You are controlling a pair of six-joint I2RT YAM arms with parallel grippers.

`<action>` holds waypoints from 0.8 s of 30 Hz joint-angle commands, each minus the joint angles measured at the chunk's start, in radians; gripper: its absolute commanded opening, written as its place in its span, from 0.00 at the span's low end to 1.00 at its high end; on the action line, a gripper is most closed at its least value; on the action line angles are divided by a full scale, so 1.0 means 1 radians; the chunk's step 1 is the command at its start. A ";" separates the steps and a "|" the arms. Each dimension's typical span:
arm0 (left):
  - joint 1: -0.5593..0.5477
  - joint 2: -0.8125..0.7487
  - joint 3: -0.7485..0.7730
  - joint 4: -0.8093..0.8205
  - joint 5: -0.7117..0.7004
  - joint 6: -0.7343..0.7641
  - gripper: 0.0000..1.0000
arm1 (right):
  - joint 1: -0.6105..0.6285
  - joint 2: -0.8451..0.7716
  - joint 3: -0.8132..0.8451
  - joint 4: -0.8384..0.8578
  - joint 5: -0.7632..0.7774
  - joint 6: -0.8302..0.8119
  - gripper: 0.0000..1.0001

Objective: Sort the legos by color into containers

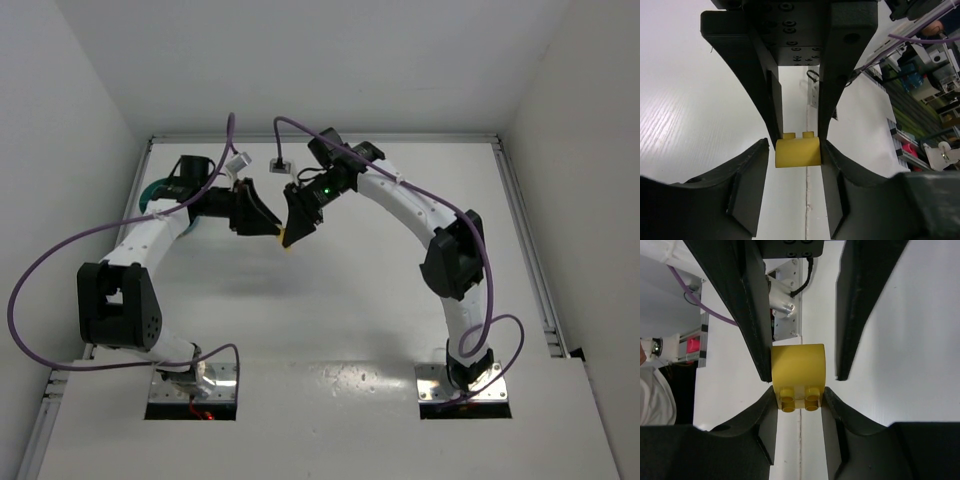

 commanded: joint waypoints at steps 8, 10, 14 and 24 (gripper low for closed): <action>0.010 -0.019 0.046 0.022 0.000 0.013 0.17 | -0.015 -0.040 0.005 0.024 0.032 -0.005 0.52; 0.036 -0.044 0.056 0.022 -0.035 0.001 0.17 | -0.025 -0.075 0.005 0.024 0.081 -0.005 0.61; 0.131 -0.090 0.076 0.022 -0.139 -0.010 0.17 | -0.038 -0.156 -0.021 0.024 0.178 -0.014 0.67; 0.340 -0.214 0.083 0.132 -0.815 -0.090 0.12 | -0.125 -0.269 -0.205 0.122 0.546 0.021 0.70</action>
